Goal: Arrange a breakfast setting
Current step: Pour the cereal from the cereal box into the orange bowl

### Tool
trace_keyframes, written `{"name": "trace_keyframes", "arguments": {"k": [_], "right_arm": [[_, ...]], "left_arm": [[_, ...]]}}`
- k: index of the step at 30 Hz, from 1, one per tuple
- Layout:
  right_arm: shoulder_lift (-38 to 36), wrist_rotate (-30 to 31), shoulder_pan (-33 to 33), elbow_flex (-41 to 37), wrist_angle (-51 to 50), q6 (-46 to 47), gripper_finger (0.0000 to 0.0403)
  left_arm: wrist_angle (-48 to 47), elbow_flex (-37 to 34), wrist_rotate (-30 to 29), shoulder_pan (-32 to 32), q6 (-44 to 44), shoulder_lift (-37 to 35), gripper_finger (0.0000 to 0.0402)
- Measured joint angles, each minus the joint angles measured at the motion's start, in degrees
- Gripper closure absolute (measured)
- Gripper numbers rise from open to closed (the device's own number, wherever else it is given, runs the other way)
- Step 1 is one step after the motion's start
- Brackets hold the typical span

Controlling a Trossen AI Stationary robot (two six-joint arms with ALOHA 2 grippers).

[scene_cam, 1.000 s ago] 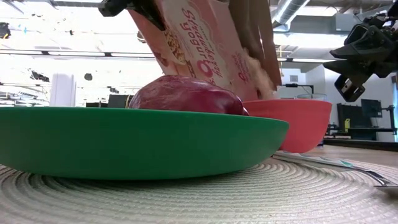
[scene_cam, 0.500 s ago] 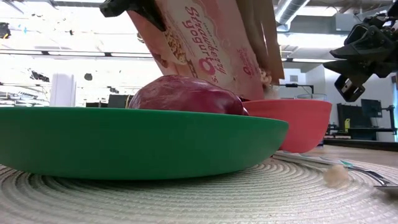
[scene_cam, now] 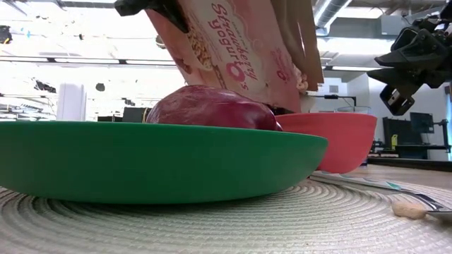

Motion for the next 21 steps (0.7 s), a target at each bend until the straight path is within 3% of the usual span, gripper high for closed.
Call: {"name": "trace_keyframes", "arguments": {"k": [18,21], "right_arm": [[-0.02,0.0,0.01,0.0,0.0,0.01,0.028],[0.0,0.0,-0.01,0.0,0.0,0.01,0.028]], "left_arm": [[-0.17,0.02,-0.69,-0.68,0.65,0.07,0.0277],[0.47,0.1,1.99,0.54,0.52,0.05,0.0277]]}}
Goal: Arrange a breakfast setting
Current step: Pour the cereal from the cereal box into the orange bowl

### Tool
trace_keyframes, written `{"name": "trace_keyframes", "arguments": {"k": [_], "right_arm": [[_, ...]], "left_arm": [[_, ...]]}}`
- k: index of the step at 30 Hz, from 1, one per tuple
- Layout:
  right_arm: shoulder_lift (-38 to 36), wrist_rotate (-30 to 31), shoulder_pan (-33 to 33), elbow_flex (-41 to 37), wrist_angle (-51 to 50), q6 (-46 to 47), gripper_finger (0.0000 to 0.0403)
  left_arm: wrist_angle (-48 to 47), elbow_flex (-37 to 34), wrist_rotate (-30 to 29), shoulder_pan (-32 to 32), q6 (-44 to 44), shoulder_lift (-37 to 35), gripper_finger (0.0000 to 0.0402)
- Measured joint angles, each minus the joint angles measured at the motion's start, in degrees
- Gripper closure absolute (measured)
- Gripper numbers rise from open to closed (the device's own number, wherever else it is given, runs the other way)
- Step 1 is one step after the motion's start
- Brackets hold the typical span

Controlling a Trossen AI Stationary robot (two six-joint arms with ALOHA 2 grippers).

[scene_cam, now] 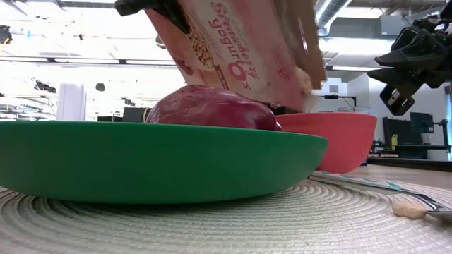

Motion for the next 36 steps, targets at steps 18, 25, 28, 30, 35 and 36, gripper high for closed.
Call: {"name": "trace_keyframes", "arguments": {"k": [18,25,28,30,35,36], "right_arm": [[-0.02,-0.02,0.02,0.0,-0.02,0.0,0.028],[-0.02,-0.02,0.0,0.02,-0.02,0.0,0.028],[-0.01,-0.02,0.02,0.01,-0.02,-0.02,0.028],[0.0,-0.02,0.0,0.02,-0.02,-0.01,0.028],[0.0,-0.02,0.02,0.02,-0.02,0.0,0.028],[0.0,-0.02,0.02,0.02,-0.02,0.0,0.028]], "left_arm": [[-0.95,-0.08,0.67,-0.71,-2.11,-0.02,0.0277],[-0.94,-0.21,0.59,-1.16,-1.92,-0.02,0.0277],[-0.39,-0.08,0.82,-0.66,-1.21,-0.02,0.0277],[-0.48,0.29,1.06,-0.91,-1.34,-0.02,0.0277],[-0.39,0.29,-0.95,-1.07,-0.02,0.02,0.0277],[-0.05,0.29,-1.0,-1.3,0.21,0.02,0.0277]]}}
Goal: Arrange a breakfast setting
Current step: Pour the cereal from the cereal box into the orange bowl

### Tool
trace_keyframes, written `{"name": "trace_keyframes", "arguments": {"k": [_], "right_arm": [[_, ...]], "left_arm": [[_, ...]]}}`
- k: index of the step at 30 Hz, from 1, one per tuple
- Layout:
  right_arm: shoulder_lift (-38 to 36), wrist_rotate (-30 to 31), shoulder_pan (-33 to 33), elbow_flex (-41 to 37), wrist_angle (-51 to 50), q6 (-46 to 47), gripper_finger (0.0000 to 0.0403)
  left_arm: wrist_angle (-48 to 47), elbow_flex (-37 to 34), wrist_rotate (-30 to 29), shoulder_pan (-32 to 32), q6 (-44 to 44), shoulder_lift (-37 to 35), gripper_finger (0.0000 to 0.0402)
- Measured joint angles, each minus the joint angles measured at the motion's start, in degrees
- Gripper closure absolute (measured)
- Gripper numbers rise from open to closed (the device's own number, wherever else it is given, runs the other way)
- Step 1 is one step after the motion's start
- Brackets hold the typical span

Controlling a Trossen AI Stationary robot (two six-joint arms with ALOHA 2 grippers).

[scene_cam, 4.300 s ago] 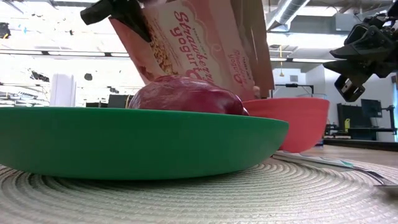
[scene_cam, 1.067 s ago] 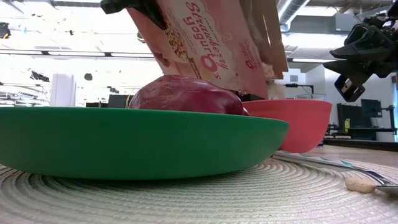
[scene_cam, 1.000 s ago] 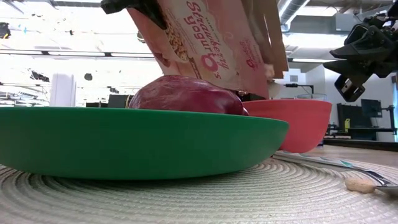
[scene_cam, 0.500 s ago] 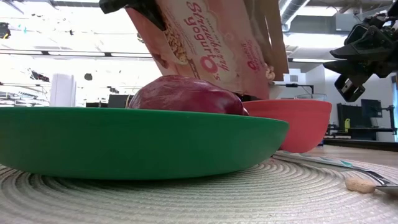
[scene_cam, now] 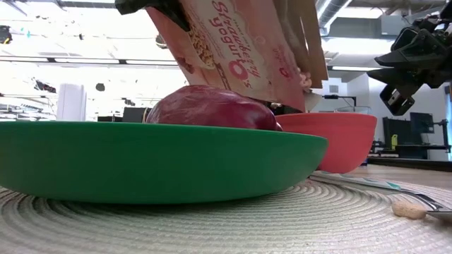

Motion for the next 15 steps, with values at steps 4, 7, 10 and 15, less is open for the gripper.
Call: {"name": "trace_keyframes", "arguments": {"k": [4,7,10,15], "right_arm": [[-0.02,0.0,-0.02,0.0,0.0,0.0,0.028],[-0.02,0.0,0.0,0.0,0.0,0.0,0.028],[-0.01,0.0,-0.01,-0.01,0.0,0.0,0.028],[-0.02,0.0,-0.02,0.0,0.0,-0.02,0.028]], "left_arm": [[-1.73,-0.02,-0.84,-1.07,0.0,0.0,0.0277],[-1.09,-0.34,1.75,-0.42,-0.75,-0.02,0.0277],[-1.35,-0.42,2.18,-0.35,-1.36,-0.02,0.0277],[-1.36,-0.33,-0.09,-0.36,-0.65,-0.02,0.0277]]}}
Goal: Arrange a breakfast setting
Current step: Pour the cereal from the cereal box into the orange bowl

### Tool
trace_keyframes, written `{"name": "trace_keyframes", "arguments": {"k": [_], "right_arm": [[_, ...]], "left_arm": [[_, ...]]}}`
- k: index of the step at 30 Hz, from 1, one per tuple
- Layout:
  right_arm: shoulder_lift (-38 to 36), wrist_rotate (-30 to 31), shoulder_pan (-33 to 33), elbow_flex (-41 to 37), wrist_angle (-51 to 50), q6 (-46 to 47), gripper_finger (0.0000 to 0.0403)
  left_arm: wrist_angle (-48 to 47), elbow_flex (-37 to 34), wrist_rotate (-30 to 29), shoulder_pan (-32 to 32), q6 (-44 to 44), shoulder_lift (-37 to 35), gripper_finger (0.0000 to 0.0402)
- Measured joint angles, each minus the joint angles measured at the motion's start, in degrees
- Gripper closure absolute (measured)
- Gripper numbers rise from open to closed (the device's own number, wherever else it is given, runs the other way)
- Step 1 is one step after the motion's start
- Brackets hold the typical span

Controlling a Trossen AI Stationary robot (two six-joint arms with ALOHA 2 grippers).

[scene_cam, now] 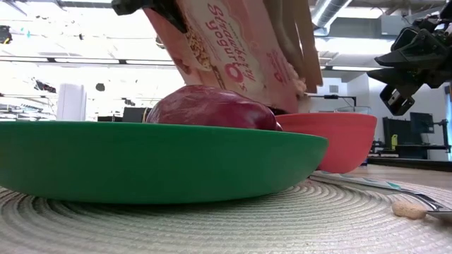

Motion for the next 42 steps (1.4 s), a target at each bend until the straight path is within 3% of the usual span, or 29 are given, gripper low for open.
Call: {"name": "trace_keyframes", "arguments": {"k": [26,42], "right_arm": [[0.0,0.0,0.02,-0.02,0.0,0.02,0.028],[0.0,0.0,0.02,-0.02,0.0,0.02,0.028]], "left_arm": [[0.16,0.02,2.72,0.59,-1.89,-0.02,0.0277],[-1.1,0.02,4.81,0.29,-9.64,-0.09,0.0277]]}}
